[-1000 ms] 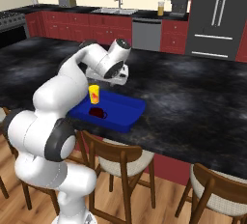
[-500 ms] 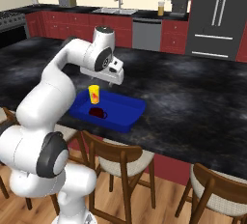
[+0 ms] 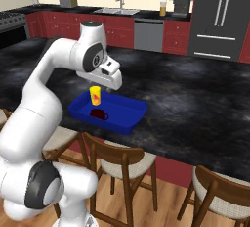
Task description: There is a tray on the dining counter. Grab the cup, mug, and pitcher and place them on the tray. The pitcher may be placed next to the tray if it cannot fit the tray.
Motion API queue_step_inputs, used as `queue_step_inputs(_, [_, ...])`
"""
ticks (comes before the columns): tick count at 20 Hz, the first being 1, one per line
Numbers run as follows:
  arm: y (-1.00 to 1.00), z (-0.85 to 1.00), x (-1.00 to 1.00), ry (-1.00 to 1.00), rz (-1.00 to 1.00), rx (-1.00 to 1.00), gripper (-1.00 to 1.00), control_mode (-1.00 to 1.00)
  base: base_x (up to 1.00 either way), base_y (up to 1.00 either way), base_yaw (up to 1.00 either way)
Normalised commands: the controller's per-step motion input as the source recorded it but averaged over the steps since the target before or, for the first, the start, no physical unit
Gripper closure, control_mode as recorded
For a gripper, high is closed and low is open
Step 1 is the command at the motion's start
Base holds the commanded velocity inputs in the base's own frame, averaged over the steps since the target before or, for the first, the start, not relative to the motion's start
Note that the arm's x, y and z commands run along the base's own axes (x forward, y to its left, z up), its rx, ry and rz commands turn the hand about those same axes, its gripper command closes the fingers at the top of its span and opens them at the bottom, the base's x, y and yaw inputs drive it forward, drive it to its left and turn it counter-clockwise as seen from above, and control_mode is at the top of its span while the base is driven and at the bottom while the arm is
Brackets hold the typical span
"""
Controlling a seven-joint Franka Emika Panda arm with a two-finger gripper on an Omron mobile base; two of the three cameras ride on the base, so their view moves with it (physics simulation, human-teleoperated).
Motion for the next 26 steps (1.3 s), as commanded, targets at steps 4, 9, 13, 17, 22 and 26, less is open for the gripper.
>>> queue_step_inputs(4, [0.0,0.01,-0.54,0.0,0.0,-0.1,-1.0,-1.0,0.0,0.0,0.0])
queue_step_inputs(9, [-0.03,0.13,-0.59,0.0,0.0,-0.07,-1.0,-1.0,0.0,0.0,0.0])
queue_step_inputs(13, [-0.04,0.03,-0.52,0.0,0.0,-0.04,-1.0,-1.0,0.0,0.0,0.0])
queue_step_inputs(17, [-0.09,0.0,-0.42,0.0,0.03,0.0,-1.0,-1.0,0.0,0.0,0.0])
queue_step_inputs(22, [-0.12,0.0,-0.1,0.0,0.06,0.0,-1.0,1.0,-0.05,-0.1,0.0])
queue_step_inputs(26, [0.0,0.0,0.0,0.0,0.0,0.0,-1.0,1.0,-0.61,-0.88,0.0])
